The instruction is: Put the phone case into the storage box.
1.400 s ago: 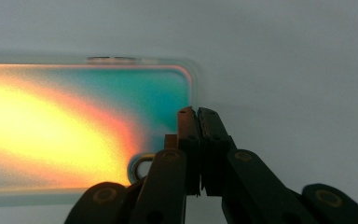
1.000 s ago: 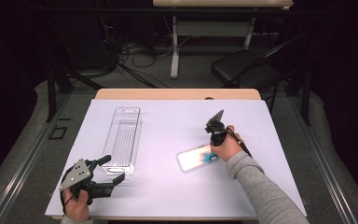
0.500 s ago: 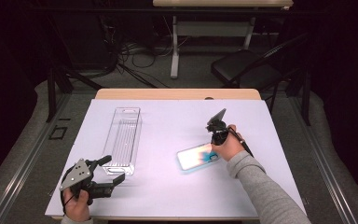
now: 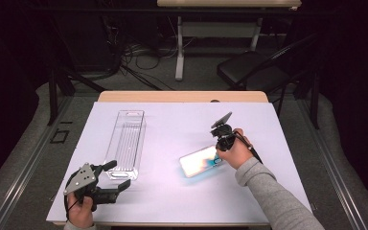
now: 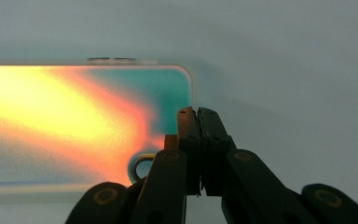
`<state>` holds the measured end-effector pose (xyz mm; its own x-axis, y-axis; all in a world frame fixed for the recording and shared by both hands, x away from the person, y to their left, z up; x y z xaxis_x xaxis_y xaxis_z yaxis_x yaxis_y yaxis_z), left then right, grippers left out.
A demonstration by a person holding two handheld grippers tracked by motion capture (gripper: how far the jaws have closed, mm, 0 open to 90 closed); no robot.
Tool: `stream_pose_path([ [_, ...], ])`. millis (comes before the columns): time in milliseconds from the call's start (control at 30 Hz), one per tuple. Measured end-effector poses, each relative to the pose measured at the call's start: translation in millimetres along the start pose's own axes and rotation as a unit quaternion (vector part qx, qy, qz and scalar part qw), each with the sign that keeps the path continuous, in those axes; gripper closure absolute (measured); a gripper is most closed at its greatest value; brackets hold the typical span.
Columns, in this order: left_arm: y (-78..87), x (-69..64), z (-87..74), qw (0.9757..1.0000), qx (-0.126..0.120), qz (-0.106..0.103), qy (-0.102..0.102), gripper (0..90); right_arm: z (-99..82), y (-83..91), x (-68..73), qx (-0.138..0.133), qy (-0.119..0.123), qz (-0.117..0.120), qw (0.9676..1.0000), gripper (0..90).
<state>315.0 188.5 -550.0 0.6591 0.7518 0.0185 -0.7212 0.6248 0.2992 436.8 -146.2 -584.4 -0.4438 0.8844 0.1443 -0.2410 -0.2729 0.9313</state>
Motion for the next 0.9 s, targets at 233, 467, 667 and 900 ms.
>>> stream_pose_path([
  [233,-1.3,-1.7,-0.9,1.0000,0.006,-0.004,0.002,15.5,0.5,12.1,11.3,-0.022,0.038,-0.008,0.9990,89.0],
  [467,-2.3,-3.1,-0.6,1.0000,0.006,-0.001,0.001,15.5,3.8,20.8,18.3,-0.058,0.073,-0.031,0.9951,88.9],
  [667,-4.1,-6.1,-1.0,0.9999,0.010,-0.005,-0.004,15.5,7.5,28.8,24.8,-0.091,0.099,-0.042,0.9900,89.0],
  [900,-4.5,-6.1,-0.9,0.9999,0.011,-0.001,-0.005,15.5,10.6,38.9,33.8,-0.139,0.123,-0.050,0.9814,89.0],
])
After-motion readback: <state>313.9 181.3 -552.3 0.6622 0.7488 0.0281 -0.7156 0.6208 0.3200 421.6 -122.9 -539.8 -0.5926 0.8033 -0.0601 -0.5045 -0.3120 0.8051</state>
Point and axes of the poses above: each handheld gripper's, and its own axes: y roughly backward along the jaws, z roughly out of its top, x roughly to its left, the point moved 9 cm from there along -y, roughly forward along the jaws, and after that the axes turned 10 degrees about z, right-handed, at the moved point
